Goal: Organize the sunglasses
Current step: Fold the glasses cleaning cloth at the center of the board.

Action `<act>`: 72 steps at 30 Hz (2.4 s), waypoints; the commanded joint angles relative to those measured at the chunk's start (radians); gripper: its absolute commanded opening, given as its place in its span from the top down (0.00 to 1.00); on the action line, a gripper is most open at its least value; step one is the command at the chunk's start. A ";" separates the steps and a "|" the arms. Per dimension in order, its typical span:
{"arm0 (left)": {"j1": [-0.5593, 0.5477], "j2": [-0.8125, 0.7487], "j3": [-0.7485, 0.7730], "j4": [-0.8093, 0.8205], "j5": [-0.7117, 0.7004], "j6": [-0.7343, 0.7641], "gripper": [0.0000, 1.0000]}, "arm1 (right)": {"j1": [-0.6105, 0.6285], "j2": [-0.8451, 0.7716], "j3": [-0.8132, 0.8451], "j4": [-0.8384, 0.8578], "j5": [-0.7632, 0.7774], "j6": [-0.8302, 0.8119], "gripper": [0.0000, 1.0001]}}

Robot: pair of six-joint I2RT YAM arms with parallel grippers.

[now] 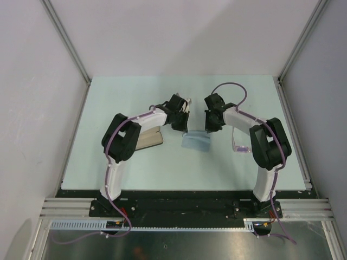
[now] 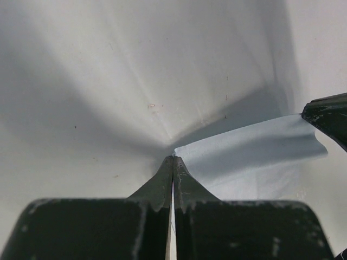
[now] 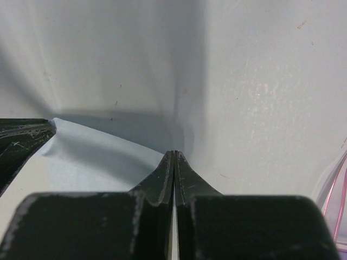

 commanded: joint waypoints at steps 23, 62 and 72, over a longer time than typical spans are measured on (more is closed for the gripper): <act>-0.027 -0.146 -0.059 -0.010 0.029 0.039 1.00 | 0.039 -0.100 0.002 -0.080 -0.023 -0.034 1.00; -0.046 -0.152 -0.114 -0.006 0.065 0.050 1.00 | 0.065 -0.106 -0.035 -0.107 -0.047 -0.042 1.00; -0.047 -0.151 -0.125 -0.003 0.075 0.045 1.00 | 0.063 -0.109 -0.035 -0.118 -0.041 -0.055 1.00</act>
